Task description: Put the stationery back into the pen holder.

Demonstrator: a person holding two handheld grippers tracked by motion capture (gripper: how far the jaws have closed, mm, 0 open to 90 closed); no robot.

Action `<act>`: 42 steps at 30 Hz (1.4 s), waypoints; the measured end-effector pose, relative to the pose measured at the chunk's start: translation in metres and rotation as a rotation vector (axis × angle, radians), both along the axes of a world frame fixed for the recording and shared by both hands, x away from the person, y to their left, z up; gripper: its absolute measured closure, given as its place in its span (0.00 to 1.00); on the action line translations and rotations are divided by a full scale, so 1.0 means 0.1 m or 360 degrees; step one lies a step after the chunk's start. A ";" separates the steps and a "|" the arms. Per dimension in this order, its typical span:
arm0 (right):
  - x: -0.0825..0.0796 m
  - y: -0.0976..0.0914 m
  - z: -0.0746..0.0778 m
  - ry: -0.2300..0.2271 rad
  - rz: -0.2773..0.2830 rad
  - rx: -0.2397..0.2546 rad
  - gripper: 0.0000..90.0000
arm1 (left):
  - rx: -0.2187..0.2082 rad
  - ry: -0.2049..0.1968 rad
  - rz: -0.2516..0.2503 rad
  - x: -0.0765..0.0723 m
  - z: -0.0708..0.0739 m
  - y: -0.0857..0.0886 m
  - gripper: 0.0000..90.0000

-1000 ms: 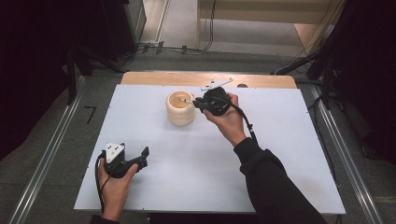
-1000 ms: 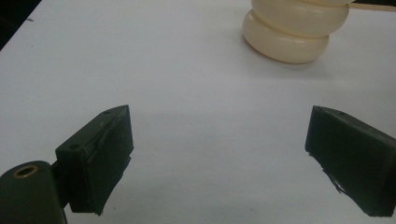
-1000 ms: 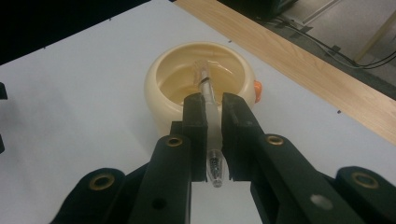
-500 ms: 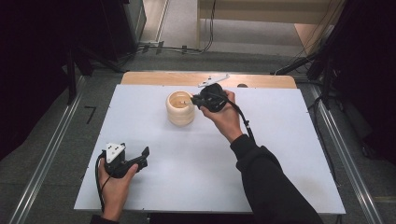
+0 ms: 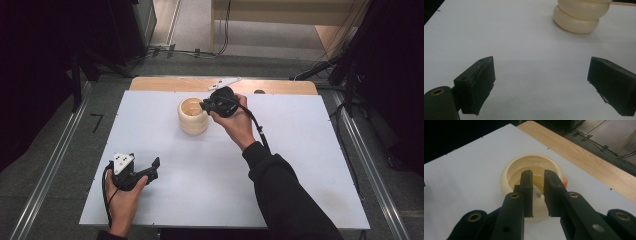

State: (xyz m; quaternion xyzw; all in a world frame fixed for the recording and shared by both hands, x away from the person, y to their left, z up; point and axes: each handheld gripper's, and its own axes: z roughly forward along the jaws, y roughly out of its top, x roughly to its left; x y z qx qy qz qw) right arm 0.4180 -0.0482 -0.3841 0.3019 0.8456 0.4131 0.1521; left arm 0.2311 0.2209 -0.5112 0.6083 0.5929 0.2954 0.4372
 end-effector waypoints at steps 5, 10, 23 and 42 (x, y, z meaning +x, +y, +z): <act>0.01 -0.03 0.01 0.0013 0.0003 0.0036 0.73 | 0.0005 0.0001 -0.0003 0.00 0.00 0.00 0.09; 0.01 -0.04 0.01 0.0033 0.0018 0.0091 0.65 | 0.0003 0.0002 -0.0001 0.00 0.00 0.00 0.09; 0.00 -0.05 -0.11 0.0083 0.0052 0.0108 0.44 | 0.0011 0.0004 -0.0005 0.00 0.00 -0.01 0.09; -0.08 -0.23 -0.30 0.0118 0.0045 0.0111 0.30 | 0.0015 0.0002 -0.0007 0.00 0.00 -0.01 0.09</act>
